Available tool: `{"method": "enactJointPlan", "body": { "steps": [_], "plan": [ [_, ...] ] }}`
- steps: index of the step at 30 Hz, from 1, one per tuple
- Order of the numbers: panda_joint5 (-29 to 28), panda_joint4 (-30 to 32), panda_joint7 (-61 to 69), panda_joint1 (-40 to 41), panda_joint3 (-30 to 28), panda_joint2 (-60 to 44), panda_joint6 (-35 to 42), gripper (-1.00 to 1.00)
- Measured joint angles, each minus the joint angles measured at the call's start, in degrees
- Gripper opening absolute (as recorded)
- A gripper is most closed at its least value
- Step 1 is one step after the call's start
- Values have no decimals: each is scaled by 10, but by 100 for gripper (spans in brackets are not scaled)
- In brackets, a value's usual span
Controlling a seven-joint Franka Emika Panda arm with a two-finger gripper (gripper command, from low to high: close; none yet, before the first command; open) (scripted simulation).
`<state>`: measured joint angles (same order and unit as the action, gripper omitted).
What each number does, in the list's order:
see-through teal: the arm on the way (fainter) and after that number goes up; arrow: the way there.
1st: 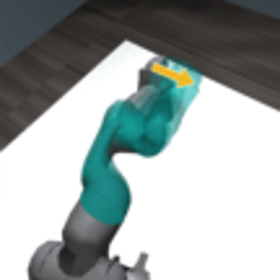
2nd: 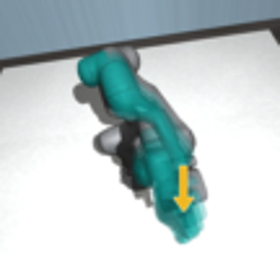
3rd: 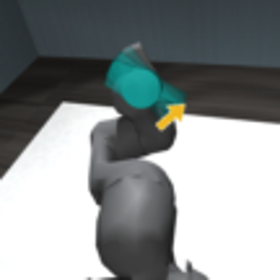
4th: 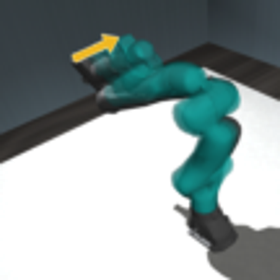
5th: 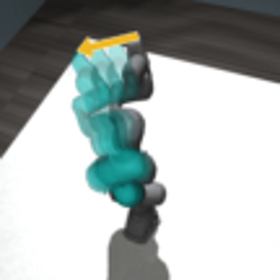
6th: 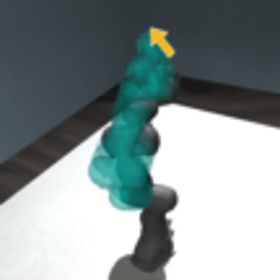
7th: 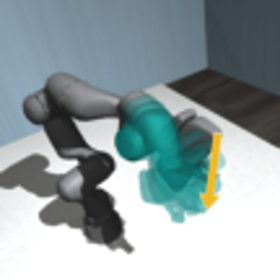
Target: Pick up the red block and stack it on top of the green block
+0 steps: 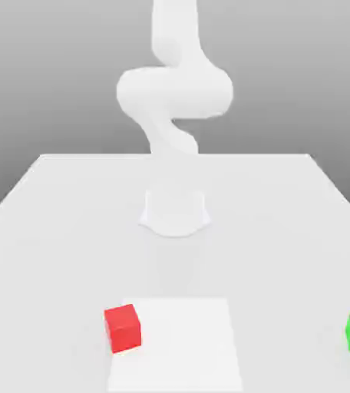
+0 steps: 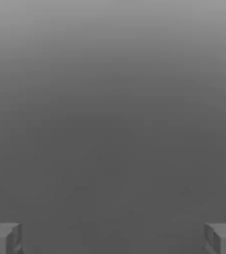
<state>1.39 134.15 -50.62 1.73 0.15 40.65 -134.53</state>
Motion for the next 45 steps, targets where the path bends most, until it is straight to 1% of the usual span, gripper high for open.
{"method": "enactJointPlan", "body": {
  "steps": [6,12,16,20,22,26,27,34,40,45],
  "plan": [
    [27,58,-125,42,11,-129,-68,0],
    [33,115,-261,81,25,-254,-134,0],
    [22,153,-362,103,28,-337,-178,0],
    [-6,191,-475,122,19,-419,-223,0],
    [-16,196,-504,121,13,-461,-252,0],
    [-24,187,-517,116,7,-543,-321,0],
    [-24,185,-517,116,7,-562,-336,-100],
    [-25,185,-518,116,6,-565,-340,-100],
    [-19,199,-516,117,14,-458,-248,-100],
    [-41,140,-626,11,72,-471,-199,-100]
  ]
}}
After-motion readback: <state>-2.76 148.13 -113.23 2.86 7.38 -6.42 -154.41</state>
